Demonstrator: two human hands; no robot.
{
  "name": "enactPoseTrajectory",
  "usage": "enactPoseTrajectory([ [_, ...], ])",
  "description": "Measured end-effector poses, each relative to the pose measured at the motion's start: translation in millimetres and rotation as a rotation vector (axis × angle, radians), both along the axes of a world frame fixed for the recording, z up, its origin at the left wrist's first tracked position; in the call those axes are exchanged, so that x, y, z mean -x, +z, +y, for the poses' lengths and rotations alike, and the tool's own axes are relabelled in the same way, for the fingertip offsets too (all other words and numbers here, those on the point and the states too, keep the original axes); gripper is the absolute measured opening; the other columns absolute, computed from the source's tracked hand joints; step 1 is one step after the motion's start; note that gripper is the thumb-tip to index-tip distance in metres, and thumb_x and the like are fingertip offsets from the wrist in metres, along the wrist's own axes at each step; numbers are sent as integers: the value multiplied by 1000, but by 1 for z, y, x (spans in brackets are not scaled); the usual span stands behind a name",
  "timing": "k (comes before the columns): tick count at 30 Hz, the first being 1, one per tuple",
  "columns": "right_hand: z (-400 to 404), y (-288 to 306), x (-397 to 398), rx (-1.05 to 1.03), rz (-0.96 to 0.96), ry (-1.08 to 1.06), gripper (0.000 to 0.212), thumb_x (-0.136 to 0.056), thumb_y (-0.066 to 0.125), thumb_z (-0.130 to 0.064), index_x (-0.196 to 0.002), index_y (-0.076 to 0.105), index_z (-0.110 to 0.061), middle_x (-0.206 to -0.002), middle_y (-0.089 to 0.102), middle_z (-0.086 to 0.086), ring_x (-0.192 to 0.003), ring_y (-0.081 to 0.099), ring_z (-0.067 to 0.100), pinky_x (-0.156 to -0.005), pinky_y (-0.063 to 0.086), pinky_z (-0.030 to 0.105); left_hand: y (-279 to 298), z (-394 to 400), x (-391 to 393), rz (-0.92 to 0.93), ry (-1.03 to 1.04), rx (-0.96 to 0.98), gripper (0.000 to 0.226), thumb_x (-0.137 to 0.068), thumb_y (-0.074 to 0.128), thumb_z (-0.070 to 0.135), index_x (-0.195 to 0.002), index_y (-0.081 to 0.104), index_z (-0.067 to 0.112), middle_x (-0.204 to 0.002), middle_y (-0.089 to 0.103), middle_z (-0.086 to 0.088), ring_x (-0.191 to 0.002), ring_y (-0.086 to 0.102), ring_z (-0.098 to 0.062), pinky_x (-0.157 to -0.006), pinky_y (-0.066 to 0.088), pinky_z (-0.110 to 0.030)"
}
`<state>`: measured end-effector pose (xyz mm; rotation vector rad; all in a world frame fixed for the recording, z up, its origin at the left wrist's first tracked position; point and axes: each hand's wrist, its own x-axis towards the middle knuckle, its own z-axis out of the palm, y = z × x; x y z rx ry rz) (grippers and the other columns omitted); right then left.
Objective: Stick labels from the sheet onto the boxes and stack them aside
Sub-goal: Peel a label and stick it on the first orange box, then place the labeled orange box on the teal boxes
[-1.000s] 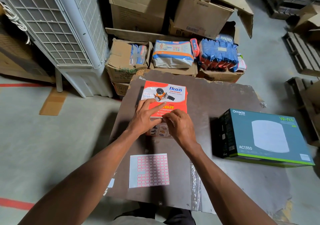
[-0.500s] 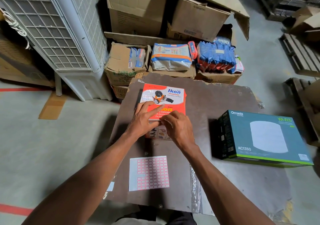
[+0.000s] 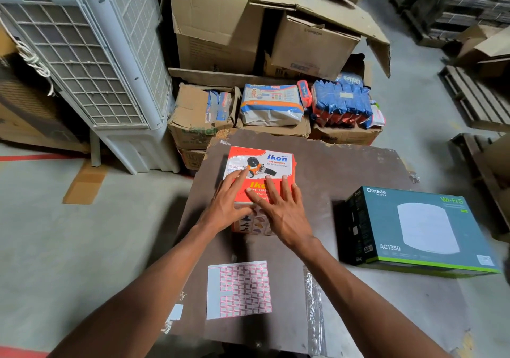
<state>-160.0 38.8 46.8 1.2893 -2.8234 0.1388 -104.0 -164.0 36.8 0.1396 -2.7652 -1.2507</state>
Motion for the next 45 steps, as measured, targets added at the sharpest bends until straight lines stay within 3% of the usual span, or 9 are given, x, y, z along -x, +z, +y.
enactPoseTrajectory([
  [9,22,9,10,60,-31,-76,84,-97,63,-25,-159,12,-48,-165,23,20,-145,25,51,-108,31,62,-18,8,-6,-110,72,-128,120,-78,87,33,-160,-1,44,-167,21,3,-153,24,-21,-120,32,-48],
  [16,45,10,8,247,-180,-168,81,-96,54,-19,-160,12,-48,-164,18,21,-145,20,52,-115,21,63,-27,24,3,-115,-22,-26,95,-92,69,41,-161,3,43,-166,23,5,-151,30,-24,-118,26,-61],
  [23,55,-13,0,517,-548,-254,112,-79,47,10,-160,-12,-41,-171,7,0,-157,5,36,-116,21,72,-14,38,9,-76,-86,403,91,-99,57,31,-149,-12,63,-166,15,1,-153,12,-26,-120,13,-55],
  [28,61,-34,-8,733,-867,-251,111,-83,46,19,-161,-4,-41,-163,32,7,-144,45,33,-106,48,59,-12,53,7,-228,-127,509,91,-101,56,29,-151,-13,60,-169,2,-3,-155,1,-31,-121,5,-65],
  [34,66,-32,-6,724,-648,-330,108,-89,78,-34,-162,-1,-37,-171,-1,-8,-156,20,19,-117,38,36,-22,73,3,-225,-170,647,86,-101,58,32,-155,-5,55,-168,8,-7,-154,7,-35,-117,9,-63],
  [37,62,-34,-2,553,-563,-281,92,-90,76,-18,-159,21,-42,-169,-3,-6,-122,64,20,-96,59,40,-24,81,4,-228,-153,653,86,-99,59,38,-159,-3,46,-169,11,-3,-154,9,-32,-117,10,-61],
  [39,65,-38,-3,543,-604,-348,95,-88,74,-6,-158,21,-39,-163,16,1,-93,71,15,-75,63,40,-24,82,5,-220,-155,603,97,-96,63,46,-161,-9,38,-167,17,3,-154,13,-24,-118,11,-57],
  [42,79,-46,-8,471,-608,-439,78,-91,70,-3,-155,30,-24,-147,35,-3,-108,63,17,-81,58,21,-25,73,4,-217,-166,585,102,-89,67,58,-161,-2,36,-168,20,4,-156,12,-20,-119,-4,-59],
  [45,88,-52,-15,405,-561,-453,81,-83,75,-4,-151,37,-25,-156,23,3,-126,55,26,-98,54,31,-32,55,-1,-306,-92,596,103,-80,63,75,-160,7,42,-171,7,2,-157,-2,-31,-113,-19,-62],
])
